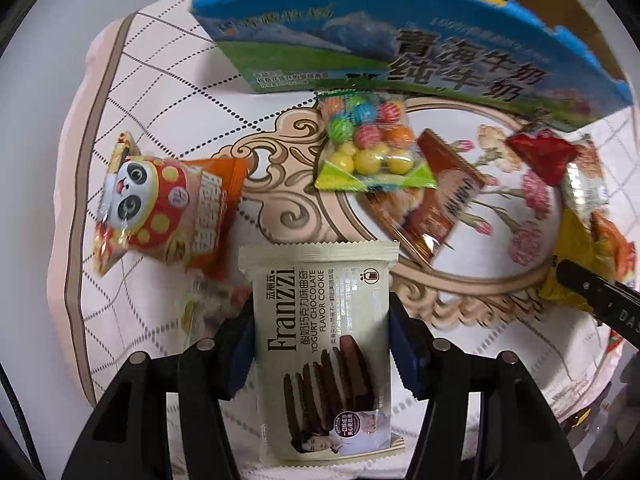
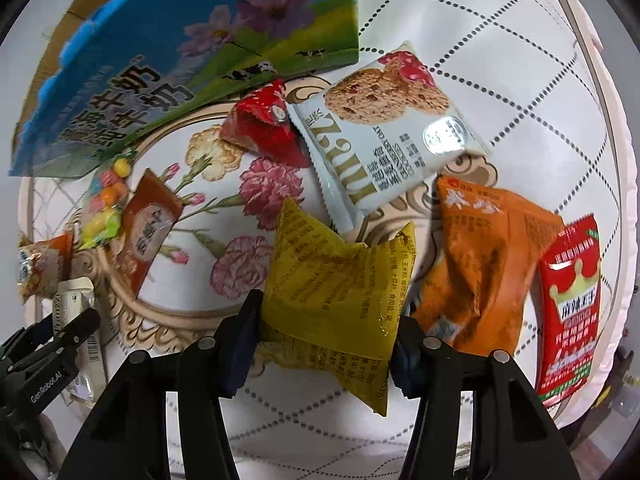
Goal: Organize snacks
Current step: 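Lower both held packets into the box and open both grippers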
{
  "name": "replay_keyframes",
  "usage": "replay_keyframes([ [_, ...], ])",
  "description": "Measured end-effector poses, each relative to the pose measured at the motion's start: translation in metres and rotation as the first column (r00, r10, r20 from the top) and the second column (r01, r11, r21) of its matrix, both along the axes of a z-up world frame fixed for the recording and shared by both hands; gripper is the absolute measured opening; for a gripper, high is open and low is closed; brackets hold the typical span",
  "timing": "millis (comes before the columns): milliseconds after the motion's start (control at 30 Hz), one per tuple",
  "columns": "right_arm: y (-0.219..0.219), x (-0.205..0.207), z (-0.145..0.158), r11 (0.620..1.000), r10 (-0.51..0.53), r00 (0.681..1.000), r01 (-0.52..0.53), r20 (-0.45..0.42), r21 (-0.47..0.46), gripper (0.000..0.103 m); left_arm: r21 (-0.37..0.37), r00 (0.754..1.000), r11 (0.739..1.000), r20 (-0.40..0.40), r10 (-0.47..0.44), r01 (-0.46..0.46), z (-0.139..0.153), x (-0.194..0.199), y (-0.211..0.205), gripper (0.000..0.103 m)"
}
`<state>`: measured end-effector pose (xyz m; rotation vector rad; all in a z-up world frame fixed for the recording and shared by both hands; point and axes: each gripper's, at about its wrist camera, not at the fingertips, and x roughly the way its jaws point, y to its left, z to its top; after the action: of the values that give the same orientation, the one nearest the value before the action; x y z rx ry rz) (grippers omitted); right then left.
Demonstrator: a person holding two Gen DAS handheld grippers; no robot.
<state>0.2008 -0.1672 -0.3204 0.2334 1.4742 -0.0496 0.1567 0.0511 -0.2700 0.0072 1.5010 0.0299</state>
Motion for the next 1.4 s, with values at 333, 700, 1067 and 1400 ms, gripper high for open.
replay_keyframes([
  [333, -0.006, -0.019, 0.064, 0.988, 0.001, 0.995, -0.016, 0.096, 0.152, 0.058, -0.087, 0.992, 0.996, 0.122, -0.011, 0.022, 0.076, -0.019, -0.016, 0.056],
  [700, 0.01, 0.082, 0.16, 0.972, 0.047, 0.961, -0.107, 0.271, 0.211, 0.058, -0.131, 0.963, 0.989, 0.268, -0.038, 0.076, 0.154, 0.112, -0.016, 0.056],
  [1067, 0.033, 0.24, 0.153, 0.978, 0.142, 0.958, -0.174, 0.248, 0.112, 0.058, -0.114, 0.976, 0.988, 0.201, -0.078, 0.102, 0.137, 0.275, -0.019, 0.056],
  [1400, 0.033, 0.317, 0.101, 0.979, 0.184, 0.968, -0.195, 0.168, 0.053, 0.058, -0.174, 0.994, 0.981, 0.078, -0.072, 0.085, 0.076, 0.353, -0.025, 0.057],
])
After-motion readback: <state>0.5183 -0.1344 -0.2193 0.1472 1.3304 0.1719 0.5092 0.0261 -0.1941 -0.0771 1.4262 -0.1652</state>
